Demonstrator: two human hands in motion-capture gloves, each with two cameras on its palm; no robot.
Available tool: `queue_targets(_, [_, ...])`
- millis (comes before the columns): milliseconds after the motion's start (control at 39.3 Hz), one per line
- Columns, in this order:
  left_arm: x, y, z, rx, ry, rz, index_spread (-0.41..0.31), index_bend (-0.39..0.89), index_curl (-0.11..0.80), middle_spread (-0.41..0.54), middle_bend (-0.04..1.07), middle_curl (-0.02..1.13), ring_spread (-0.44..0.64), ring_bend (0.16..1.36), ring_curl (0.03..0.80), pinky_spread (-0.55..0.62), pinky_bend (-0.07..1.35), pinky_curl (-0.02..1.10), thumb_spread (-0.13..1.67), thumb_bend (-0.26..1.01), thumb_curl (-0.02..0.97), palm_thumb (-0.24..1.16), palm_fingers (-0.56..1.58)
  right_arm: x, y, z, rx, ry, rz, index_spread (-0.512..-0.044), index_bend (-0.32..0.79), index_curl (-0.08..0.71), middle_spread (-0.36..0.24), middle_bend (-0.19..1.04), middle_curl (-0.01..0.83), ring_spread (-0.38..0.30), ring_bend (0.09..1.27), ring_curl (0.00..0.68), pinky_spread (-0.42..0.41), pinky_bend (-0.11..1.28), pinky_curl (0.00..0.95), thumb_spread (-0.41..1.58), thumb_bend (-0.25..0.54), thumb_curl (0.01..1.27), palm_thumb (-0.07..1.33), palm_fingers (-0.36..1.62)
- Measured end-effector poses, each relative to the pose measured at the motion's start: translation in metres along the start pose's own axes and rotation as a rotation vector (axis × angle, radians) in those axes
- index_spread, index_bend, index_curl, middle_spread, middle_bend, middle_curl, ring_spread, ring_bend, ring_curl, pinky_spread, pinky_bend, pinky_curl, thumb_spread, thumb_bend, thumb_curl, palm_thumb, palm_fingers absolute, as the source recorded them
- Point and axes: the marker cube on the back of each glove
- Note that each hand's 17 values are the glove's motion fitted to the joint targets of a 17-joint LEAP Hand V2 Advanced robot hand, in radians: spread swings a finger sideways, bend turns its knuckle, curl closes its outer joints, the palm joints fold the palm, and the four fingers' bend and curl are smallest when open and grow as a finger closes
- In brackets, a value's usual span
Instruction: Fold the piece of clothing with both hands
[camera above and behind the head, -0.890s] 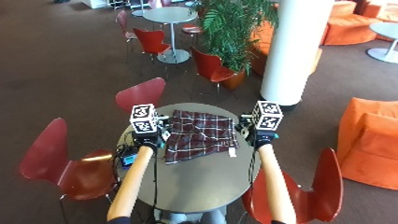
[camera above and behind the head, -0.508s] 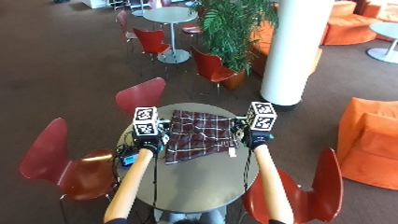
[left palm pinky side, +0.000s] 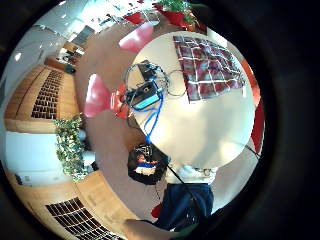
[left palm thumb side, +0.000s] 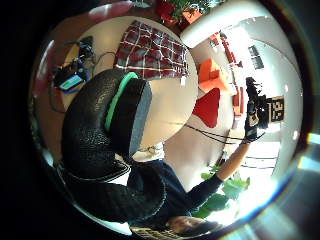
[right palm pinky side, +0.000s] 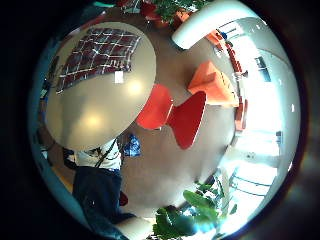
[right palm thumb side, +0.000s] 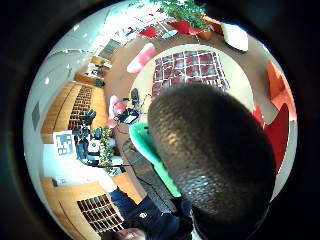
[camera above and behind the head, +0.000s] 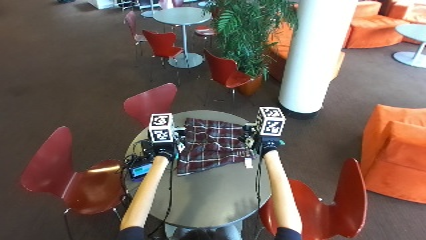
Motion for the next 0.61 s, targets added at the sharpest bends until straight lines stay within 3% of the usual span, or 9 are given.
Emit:
queue_targets(305, [0.011, -0.101, 0.067, -0.110, 0.092, -0.052, -0.114, 0.20, 0.371, 0.086, 0.15, 0.22, 0.31, 0.47, 0.234, 0.31, 0.25, 0.29, 1.22, -0.02, 0.204, 0.15, 0.26, 0.029, -0.104, 0.045, -0.106, -0.008, 0.092, -0.423, 0.14, 0.223, -0.168, 0.18, 0.272, 0.042, 0.37, 0.241, 0.195, 0.46, 0.315, 1.26, -0.015, 0.18, 0.14, 0.17])
queue_targets(457, [0.027, -0.082, 0.063, -0.238, 0.101, -0.075, -0.122, 0.18, 0.376, 0.086, 0.14, 0.22, 0.32, 0.48, 0.245, 0.31, 0.26, 0.30, 1.21, -0.02, 0.215, 0.14, 0.24, 0.008, -0.083, 0.043, -0.234, -0.015, 0.095, -0.424, 0.14, 0.229, -0.162, 0.18, 0.277, 0.044, 0.37, 0.248, 0.196, 0.47, 0.324, 1.25, -0.009, 0.20, 0.17, 0.16])
queue_targets(534, [0.031, -0.096, 0.086, -0.256, 0.094, -0.072, -0.120, 0.13, 0.363, 0.091, 0.13, 0.22, 0.32, 0.50, 0.253, 0.31, 0.30, 0.32, 1.20, -0.02, 0.221, 0.15, 0.19, 0.010, -0.098, 0.061, -0.246, 0.004, 0.126, -0.425, 0.14, 0.229, -0.153, 0.18, 0.279, 0.045, 0.37, 0.252, 0.197, 0.47, 0.327, 1.24, -0.005, 0.21, 0.19, 0.16])
queue_targets(610, [0.030, -0.105, 0.113, -0.290, 0.074, -0.120, -0.124, 0.11, 0.348, 0.102, 0.13, 0.22, 0.33, 0.53, 0.264, 0.32, 0.34, 0.33, 1.19, -0.01, 0.228, 0.15, 0.13, 0.010, -0.113, 0.084, -0.286, 0.009, 0.119, -0.426, 0.14, 0.231, -0.155, 0.18, 0.282, 0.045, 0.37, 0.255, 0.197, 0.48, 0.330, 1.24, -0.001, 0.22, 0.21, 0.16])
